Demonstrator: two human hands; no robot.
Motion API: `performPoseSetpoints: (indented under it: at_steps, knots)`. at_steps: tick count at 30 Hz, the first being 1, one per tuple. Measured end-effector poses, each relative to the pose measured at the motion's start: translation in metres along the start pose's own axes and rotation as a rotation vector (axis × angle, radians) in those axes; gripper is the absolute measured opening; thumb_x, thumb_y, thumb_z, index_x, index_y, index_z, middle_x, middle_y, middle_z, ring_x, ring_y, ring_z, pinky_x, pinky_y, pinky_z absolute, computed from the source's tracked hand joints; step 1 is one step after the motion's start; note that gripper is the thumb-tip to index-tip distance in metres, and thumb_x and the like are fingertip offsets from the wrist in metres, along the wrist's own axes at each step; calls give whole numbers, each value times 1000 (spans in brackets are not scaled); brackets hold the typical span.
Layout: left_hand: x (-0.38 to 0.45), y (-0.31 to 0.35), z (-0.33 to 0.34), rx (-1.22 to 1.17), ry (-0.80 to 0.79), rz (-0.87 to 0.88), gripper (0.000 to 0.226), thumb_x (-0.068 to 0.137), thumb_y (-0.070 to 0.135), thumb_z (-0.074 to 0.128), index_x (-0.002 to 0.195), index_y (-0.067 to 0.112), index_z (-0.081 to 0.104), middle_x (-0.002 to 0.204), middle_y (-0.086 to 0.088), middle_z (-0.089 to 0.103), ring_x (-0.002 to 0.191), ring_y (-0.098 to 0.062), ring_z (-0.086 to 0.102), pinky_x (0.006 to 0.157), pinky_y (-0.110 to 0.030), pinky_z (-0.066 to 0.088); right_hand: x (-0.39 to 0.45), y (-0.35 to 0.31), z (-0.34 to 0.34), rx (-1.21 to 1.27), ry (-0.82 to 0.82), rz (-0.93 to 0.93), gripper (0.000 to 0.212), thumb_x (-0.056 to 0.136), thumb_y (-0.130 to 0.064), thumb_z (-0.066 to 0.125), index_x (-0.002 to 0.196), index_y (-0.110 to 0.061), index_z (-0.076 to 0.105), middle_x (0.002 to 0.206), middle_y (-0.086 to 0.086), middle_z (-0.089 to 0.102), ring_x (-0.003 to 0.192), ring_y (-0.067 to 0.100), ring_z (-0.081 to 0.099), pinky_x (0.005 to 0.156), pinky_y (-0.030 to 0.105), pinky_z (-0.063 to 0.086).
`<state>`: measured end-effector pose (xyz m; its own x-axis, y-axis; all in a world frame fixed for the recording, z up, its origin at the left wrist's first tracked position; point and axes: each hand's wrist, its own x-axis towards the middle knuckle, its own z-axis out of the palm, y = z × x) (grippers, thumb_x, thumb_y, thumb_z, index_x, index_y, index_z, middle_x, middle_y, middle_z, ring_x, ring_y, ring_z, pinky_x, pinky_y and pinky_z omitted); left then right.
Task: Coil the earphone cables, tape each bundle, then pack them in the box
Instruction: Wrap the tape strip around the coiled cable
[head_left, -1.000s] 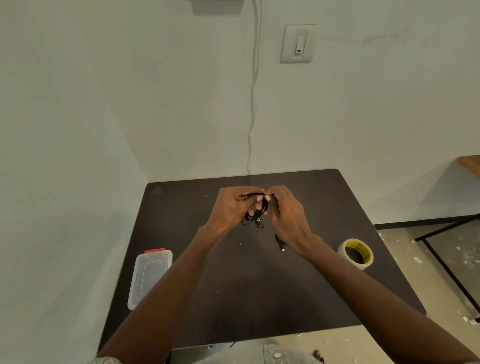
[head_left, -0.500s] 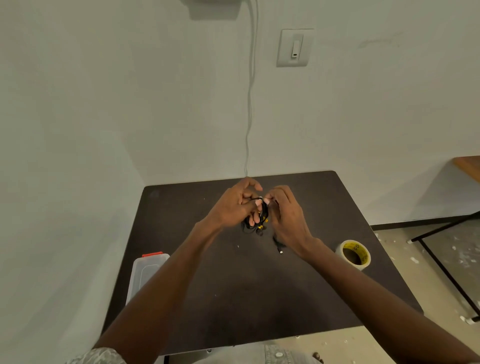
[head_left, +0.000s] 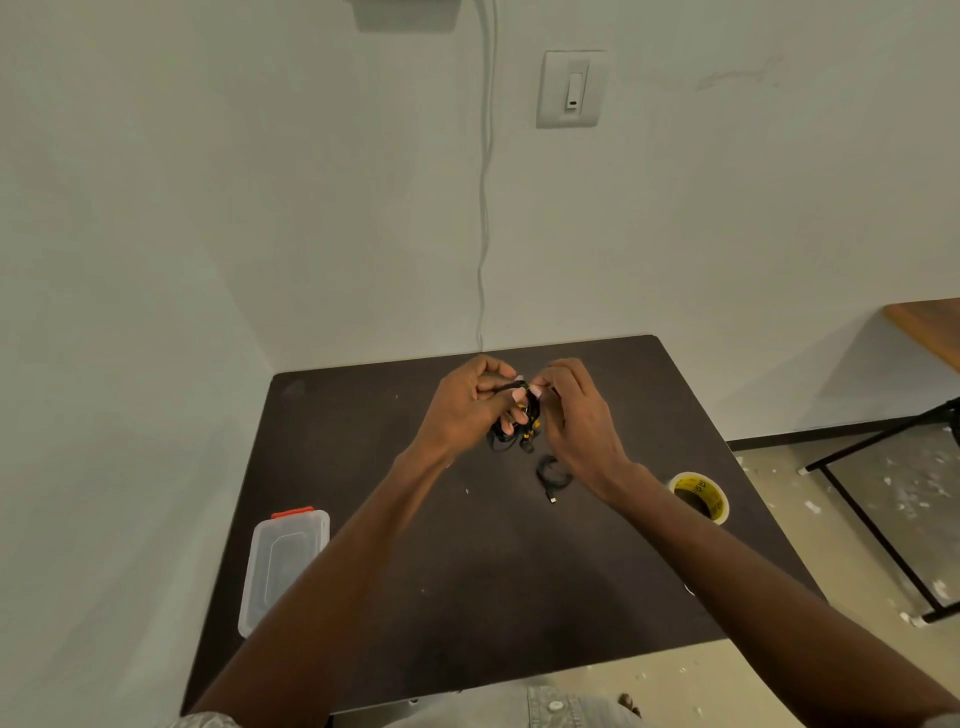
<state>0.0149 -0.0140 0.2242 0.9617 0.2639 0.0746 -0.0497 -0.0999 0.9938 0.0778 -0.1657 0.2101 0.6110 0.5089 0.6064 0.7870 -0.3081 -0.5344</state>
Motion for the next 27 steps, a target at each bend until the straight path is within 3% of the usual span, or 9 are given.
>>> performPoseSetpoints:
  at_steps: [4,6,9,14,16,20,23,27]
  knots:
    - [-1,-1,3,-35,52,34,12,89,9,67,98,3,61,72,-17,71,57,-32,63,56,-34,53,2,1,1,6,2,-5,15,91,-8,47,98,0,59,101,11,53,81,13,49,61,35,48]
    - [-1,0,4,-87,69,56,17,88,6,68,103,4,61,83,-17,71,60,-35,63,52,-33,53,2,3,2,3,6,-3,10,90,3,52,97,1,59,101,12,54,81,13,49,61,35,48]
    - [-1,2,4,-165,67,70,33,86,-2,66,116,4,52,101,-18,66,56,-27,62,45,-30,50,3,3,4,-2,3,3,10,89,6,54,96,1,59,100,11,54,81,11,48,60,34,47]
    - [-3,3,3,-199,28,63,36,88,-5,62,120,6,46,100,-10,65,48,-19,53,40,-26,41,3,-4,4,55,21,82,7,91,1,53,92,-3,58,93,4,54,77,8,48,64,22,42]
    - [-4,4,2,-222,13,50,35,89,-6,60,118,9,46,99,-8,65,47,-17,50,39,-24,38,3,-9,5,136,15,197,8,91,-1,53,90,-8,57,88,0,57,75,7,53,64,18,42]
    - [-4,3,0,-258,22,17,36,89,-7,58,117,10,44,97,-5,65,48,-14,47,39,-22,36,8,-22,-1,444,-41,491,5,94,-7,56,90,-8,60,81,3,66,68,15,64,61,25,51]
    - [-5,0,1,-319,36,6,34,88,-8,60,113,11,46,93,-3,67,50,-13,49,40,-22,37,17,-26,-10,706,-123,698,7,90,0,57,90,5,61,70,11,65,56,16,60,54,22,48]
    - [-8,-2,1,-341,15,32,35,86,-9,62,109,14,48,91,-2,67,57,-15,53,52,-28,41,26,-17,-22,1022,-291,999,8,87,-4,60,80,-6,64,63,5,61,50,13,54,53,24,44]
